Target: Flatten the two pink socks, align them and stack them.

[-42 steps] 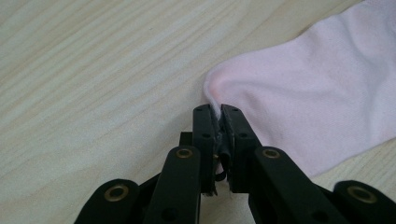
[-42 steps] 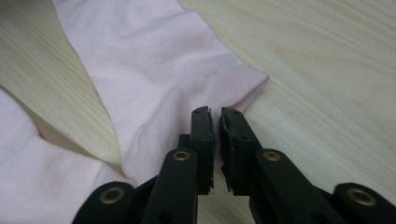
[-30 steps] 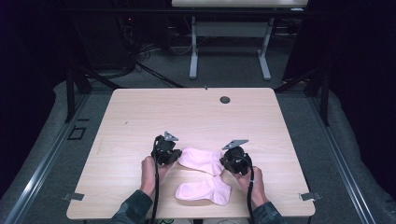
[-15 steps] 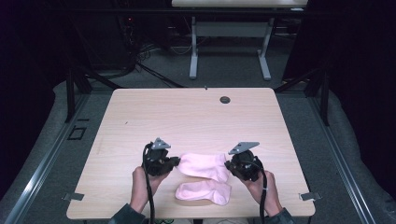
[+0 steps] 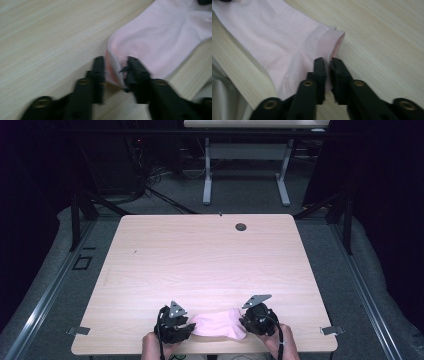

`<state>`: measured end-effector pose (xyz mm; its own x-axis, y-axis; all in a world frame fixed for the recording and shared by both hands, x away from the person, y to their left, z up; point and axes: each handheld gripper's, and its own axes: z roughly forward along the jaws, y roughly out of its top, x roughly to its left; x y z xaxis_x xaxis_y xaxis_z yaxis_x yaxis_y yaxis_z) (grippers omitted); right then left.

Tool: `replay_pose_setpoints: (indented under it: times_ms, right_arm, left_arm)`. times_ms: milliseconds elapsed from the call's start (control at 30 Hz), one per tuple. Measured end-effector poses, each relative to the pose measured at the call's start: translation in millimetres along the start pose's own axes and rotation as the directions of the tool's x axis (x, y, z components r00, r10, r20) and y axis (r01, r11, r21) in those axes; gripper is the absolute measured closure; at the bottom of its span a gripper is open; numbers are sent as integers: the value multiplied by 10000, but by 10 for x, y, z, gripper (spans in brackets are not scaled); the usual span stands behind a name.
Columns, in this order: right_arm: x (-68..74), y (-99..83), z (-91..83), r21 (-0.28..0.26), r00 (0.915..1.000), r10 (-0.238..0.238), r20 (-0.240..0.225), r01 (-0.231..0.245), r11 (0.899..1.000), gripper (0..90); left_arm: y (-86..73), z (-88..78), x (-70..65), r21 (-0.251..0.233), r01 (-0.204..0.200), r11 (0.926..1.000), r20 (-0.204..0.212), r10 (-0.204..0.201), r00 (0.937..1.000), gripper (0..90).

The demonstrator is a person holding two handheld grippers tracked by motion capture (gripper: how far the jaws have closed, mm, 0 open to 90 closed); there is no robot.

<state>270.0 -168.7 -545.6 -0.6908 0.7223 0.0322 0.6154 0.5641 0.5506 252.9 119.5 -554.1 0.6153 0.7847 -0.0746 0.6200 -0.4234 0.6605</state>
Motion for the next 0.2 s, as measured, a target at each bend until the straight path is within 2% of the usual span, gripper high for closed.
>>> replay_pose_setpoints:
  times_ms: [33,67,100,133,167,200]
  right_arm:
    - [-7,-17,-52,-349,9999,124,72,-121,9993,457]
    - [-19,-35,-101,-582,9996,270,71,-265,9980,408]
    - [-49,-57,-147,-857,9995,321,39,-316,9958,352]
    - [-70,-86,-194,-1139,9982,585,99,-570,9919,288]
    - [-70,-86,-194,-1139,9982,585,99,-570,9919,288]
    - [-109,-121,-237,-1371,9972,727,174,-697,9881,244]
  left_arm:
    - [-4,-48,12,-271,37,9996,-53,-39,10000,243]
    - [-13,-155,46,-656,-25,9978,-310,4,9995,183]
    - [-13,-155,46,-656,-25,9978,-310,4,9995,149]
    - [-50,-250,100,-996,30,9950,-588,-89,9982,148]
    - [-50,-250,100,-996,30,9950,-588,-89,9982,142]
    - [-77,-279,140,-1084,135,9940,-732,-215,9971,142]
